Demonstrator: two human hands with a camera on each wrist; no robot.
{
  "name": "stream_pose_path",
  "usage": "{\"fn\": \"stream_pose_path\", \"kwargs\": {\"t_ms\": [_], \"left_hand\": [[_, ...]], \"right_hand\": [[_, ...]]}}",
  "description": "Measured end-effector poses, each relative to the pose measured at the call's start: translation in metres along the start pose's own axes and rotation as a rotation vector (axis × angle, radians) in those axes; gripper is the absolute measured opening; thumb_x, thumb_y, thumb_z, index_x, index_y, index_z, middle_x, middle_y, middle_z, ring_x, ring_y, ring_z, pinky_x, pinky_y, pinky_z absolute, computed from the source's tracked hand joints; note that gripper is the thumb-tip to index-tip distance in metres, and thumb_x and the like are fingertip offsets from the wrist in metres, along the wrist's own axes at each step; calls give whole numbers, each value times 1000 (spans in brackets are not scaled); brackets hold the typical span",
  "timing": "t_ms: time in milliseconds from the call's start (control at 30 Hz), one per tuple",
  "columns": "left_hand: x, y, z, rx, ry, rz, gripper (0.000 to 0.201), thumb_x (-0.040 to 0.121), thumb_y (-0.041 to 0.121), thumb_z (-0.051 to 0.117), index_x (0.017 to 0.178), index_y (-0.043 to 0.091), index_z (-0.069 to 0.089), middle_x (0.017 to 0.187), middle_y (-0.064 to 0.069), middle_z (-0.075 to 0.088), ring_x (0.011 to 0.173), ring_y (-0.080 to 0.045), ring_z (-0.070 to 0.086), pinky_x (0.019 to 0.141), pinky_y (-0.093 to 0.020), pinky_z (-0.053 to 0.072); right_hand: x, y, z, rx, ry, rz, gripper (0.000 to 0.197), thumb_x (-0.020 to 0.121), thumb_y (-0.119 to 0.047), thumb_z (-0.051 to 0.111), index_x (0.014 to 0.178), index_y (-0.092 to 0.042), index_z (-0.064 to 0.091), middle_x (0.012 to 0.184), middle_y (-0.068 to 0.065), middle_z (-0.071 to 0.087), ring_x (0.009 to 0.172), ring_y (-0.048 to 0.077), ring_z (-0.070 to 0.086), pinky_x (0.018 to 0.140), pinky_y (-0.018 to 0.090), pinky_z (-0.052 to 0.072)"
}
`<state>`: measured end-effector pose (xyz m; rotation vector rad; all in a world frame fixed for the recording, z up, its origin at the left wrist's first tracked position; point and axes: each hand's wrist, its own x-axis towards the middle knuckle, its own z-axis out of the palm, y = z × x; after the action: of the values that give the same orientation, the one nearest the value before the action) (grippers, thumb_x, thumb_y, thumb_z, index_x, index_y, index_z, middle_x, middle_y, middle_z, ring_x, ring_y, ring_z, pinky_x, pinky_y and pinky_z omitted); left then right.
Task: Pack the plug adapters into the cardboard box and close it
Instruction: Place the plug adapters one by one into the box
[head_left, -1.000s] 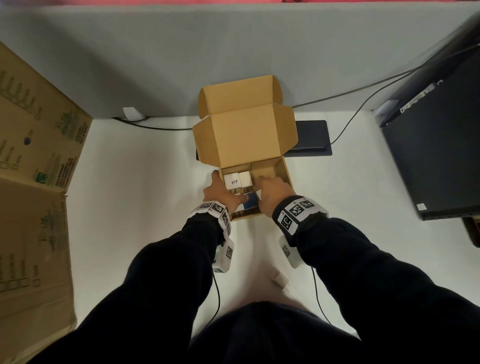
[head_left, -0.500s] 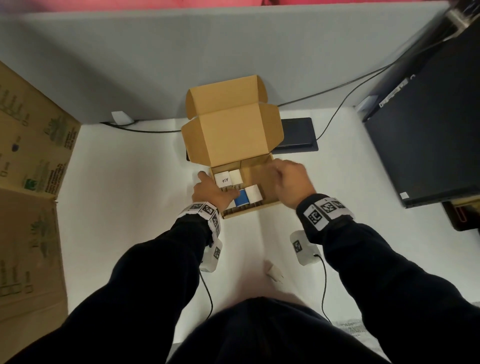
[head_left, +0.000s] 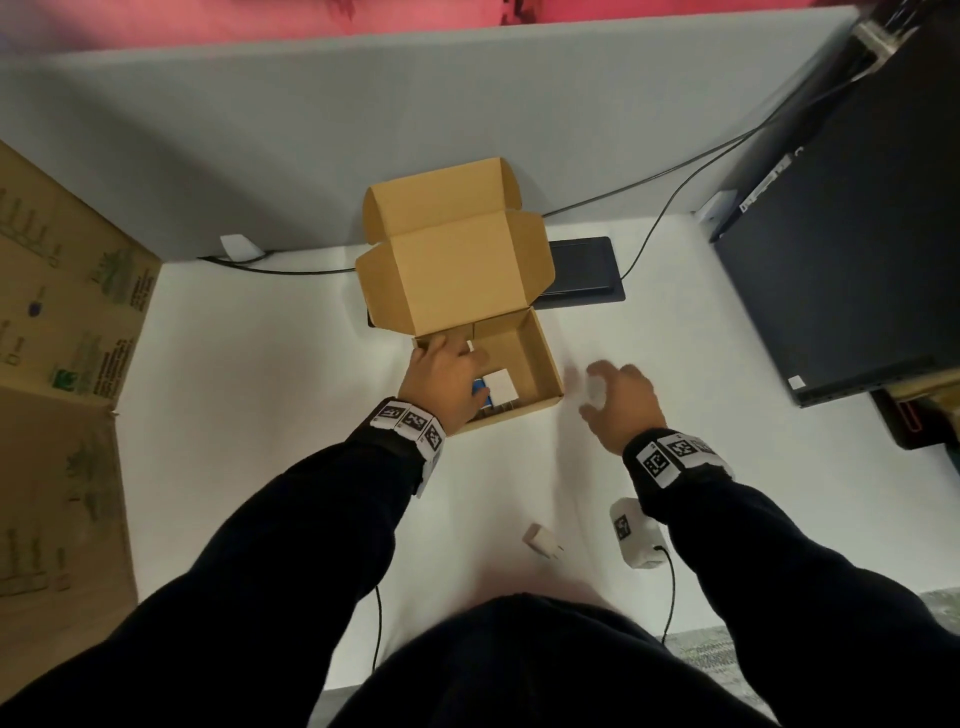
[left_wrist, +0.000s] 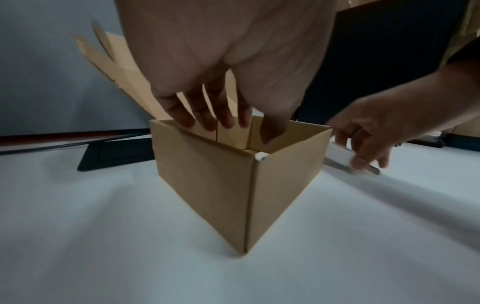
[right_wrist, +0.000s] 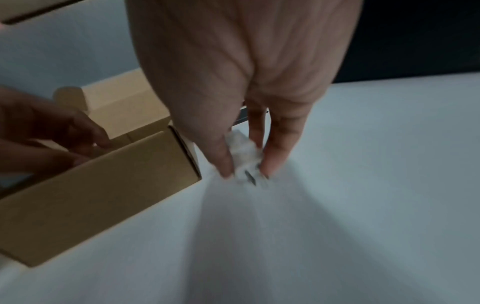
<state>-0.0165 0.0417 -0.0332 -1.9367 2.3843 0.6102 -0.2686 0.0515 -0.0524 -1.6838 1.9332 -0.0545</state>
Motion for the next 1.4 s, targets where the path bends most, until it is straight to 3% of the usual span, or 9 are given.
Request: {"fn": "stream_pose_path", "kwargs": {"t_ms": [133,200,300,467,633,767,1033,1233,1400], "left_hand": [[10,3,-1,40,-36,-57,46,89,47,69,124,16,68,129,-10,59,121,-35,52,98,-46,48],[14,4,2,60,-35,-94,48,89,49,69,120,13,67,129,-11,58,120,-35,52,96,-45,49],[16,6,7,105,-41,-141,52,88,52,70,120,11,66,128,-12,59,121,-34,52,99,-45,47],[16,7,12,128,-22,-159,50,85,47,73,118,10,68,125,-12,60,120,-33,52,101,-43,46],[17,7,12,87,-17,-184,40,83,42,75,110,13,72,123,-11,61,118,-33,54,100,-41,44],[20,9,11,67,-24,-203,43,81,43,77,110,12,73,124,-13,62,117,-34,55,100,-42,46],[23,10,10,25,-44,-237,35,80,33,76,109,14,74,125,-14,61,118,-36,54,102,-43,45],[23,11,11,24,-47,-246,34,79,33,76,107,14,74,124,-14,61,117,-37,55,101,-43,45],[22,12,12,27,-43,-242,37,79,36,77,110,15,74,124,-13,61,117,-36,54,102,-42,45]], "right_hand": [[5,-31,-17,304,290,-209,50,84,-19,73,128,-22,49,111,10,54,87,25,60,71,24,48],[8,-55,-25,374,281,-319,46,83,-22,75,122,-22,50,108,6,58,85,20,60,66,20,49],[20,-87,-22,325,213,-402,41,80,-27,78,114,-22,54,100,5,63,84,21,62,69,31,53],[36,-117,4,182,89,-354,38,81,-22,74,112,-22,51,96,11,62,85,30,60,71,33,48],[38,-122,13,67,37,-308,41,85,-18,58,124,-25,47,114,17,58,92,39,61,77,42,54],[35,-123,9,-162,-32,-275,47,86,-27,60,129,-27,39,123,16,55,97,40,60,73,40,47],[28,-134,10,-424,-224,-190,21,92,-27,63,106,-11,62,103,11,64,87,29,62,67,36,45],[19,-134,7,-570,-194,-228,16,96,-25,56,104,-13,65,86,3,52,75,22,52,65,35,44],[20,-133,9,-571,-212,-227,28,92,-27,64,113,-8,63,118,15,55,94,29,62,71,38,48]]}}
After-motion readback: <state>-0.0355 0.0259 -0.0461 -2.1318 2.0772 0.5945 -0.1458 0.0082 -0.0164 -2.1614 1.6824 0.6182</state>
